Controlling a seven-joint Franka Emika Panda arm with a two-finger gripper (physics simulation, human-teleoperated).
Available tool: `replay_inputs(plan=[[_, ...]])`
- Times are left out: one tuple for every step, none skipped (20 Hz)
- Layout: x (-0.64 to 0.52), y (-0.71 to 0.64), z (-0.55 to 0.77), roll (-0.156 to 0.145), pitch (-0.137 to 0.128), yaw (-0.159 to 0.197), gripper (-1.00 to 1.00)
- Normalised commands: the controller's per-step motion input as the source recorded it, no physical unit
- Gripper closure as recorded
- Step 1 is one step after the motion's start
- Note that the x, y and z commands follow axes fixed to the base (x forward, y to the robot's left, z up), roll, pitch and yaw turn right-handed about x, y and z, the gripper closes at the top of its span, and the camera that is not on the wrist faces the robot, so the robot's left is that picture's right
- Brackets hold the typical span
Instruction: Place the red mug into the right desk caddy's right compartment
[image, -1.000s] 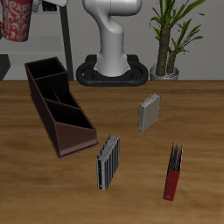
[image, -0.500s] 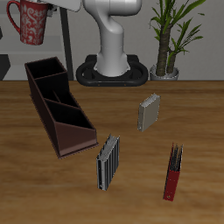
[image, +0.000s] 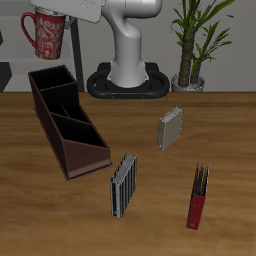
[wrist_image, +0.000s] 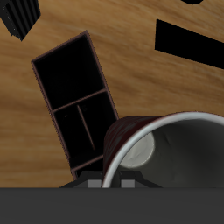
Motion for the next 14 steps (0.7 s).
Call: replay_inputs(plan=[[-0.33,0.05,-0.1,-0.033,-0.081,0.027,1.0],[-0.2,0.05,-0.1,-0.041,-0.049,0.009,1.0],[-0.33,0.08,-0.11,-0.002,-0.018,0.01,1.0],[-0.4,0.0,-0.03,0.017,-0.076,0.013,1.0],[-0.49,0.11,-0.03,-0.035,-0.123,0.053,1.0],[-0.39,0.07,0.01,-0.014,-0.112,0.059,1.0],[-0.32,0.21,0.01,0.09,-0.12,0.127,1.0],[-0.24,-0.13,0.03,-0.019,0.009,-0.024,1.0],[0.02,-0.05,0.0,0.0,0.0,0.0,1.0],[-0.49,0.21,0.17,0.071,-0.31,0.227,1.0],[0.03,-0.05,-0.01,0.0,0.0,0.0,1.0],[-0.44,-0.08,0.1,0.047,-0.062,-0.073,1.0],[-0.06,-0.1,0.08,0.0,-0.04,0.055,1.0],[-0.44,-0.2,0.21,0.013,-0.184,0.042,1.0]])
